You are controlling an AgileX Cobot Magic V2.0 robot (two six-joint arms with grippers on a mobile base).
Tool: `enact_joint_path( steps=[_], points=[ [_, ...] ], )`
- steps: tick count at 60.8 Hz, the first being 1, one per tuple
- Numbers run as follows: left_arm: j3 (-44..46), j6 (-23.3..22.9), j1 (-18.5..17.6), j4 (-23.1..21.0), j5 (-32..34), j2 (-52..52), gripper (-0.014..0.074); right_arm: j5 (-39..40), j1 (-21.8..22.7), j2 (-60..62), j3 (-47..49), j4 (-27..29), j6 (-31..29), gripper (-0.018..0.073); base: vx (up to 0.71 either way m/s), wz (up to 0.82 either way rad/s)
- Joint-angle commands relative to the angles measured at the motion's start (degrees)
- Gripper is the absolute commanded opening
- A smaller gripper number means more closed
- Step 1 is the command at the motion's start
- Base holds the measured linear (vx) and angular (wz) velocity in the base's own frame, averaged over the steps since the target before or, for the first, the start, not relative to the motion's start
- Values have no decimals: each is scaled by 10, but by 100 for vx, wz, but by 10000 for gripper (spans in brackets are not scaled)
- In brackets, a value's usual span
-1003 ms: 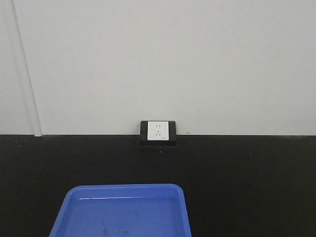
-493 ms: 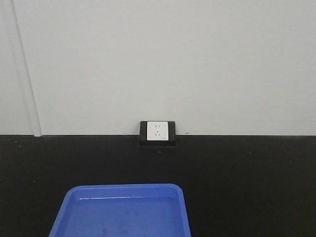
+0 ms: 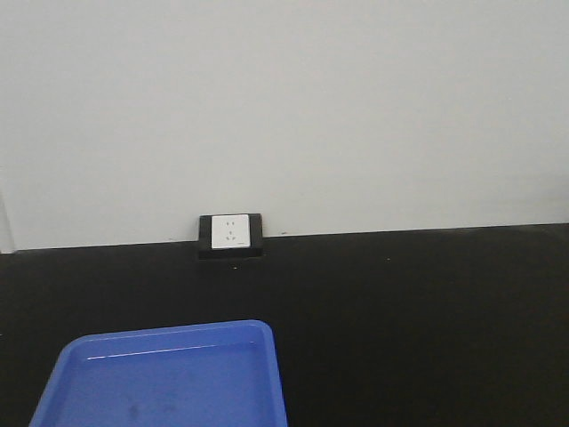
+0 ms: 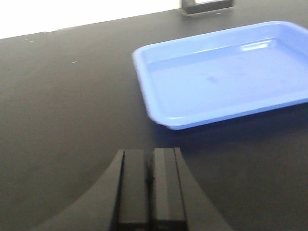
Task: Move beaker to silver tray on left bench
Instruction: 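Drive the base to the bench with the silver tray, holding the beaker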
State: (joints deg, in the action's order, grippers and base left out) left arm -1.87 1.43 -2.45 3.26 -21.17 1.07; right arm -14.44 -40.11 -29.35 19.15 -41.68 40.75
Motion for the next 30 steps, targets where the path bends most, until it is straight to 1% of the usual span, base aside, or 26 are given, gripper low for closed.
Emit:
enact_joint_path(
  steps=[1,19,30],
  points=[
    [-11,-1,-4,-2,43,4,1,35,3,-1,19,-15,1,-13,-10,-38],
    [-11,-1,-4,-2,43,4,1,35,3,-1,19,-15,1,-13,-12,-41],
    [-11,-1,-4,-2,43,4,1,35,3,-1,19,-15,1,-13,-15,-31]
  ],
)
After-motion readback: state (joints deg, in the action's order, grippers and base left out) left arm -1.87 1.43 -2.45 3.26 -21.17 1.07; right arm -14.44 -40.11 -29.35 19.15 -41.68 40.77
